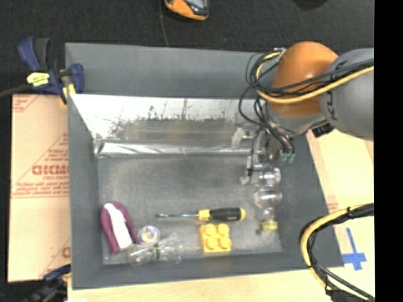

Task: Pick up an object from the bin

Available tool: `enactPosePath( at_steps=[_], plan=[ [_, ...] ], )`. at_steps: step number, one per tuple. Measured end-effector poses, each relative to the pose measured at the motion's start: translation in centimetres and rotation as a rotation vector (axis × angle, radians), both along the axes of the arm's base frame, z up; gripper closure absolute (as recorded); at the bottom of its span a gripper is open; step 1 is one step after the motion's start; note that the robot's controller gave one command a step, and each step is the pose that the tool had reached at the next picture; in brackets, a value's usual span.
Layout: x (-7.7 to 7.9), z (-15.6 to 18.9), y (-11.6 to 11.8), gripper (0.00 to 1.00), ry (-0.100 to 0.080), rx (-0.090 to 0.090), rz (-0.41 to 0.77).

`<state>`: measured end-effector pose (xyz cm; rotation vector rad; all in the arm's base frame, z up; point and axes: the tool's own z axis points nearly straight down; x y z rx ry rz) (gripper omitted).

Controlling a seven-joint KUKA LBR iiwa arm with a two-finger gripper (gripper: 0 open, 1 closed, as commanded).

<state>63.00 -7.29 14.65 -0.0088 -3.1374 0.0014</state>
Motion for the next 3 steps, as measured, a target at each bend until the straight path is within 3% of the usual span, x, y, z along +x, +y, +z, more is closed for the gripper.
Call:
enactPosePath(
  at_steps=[1, 2, 3],
  plan=[
    [0.2, 0.5, 0.0, 0.0, -0.008, -0.001, 0.001],
    [-6.3, -6.6, 1.1, 0.0, -0.007, 0.0, 0.258],
    [-6.5, -4.3, 2.3, 0.0, -0.012, -0.002, 0.261]
  ],
)
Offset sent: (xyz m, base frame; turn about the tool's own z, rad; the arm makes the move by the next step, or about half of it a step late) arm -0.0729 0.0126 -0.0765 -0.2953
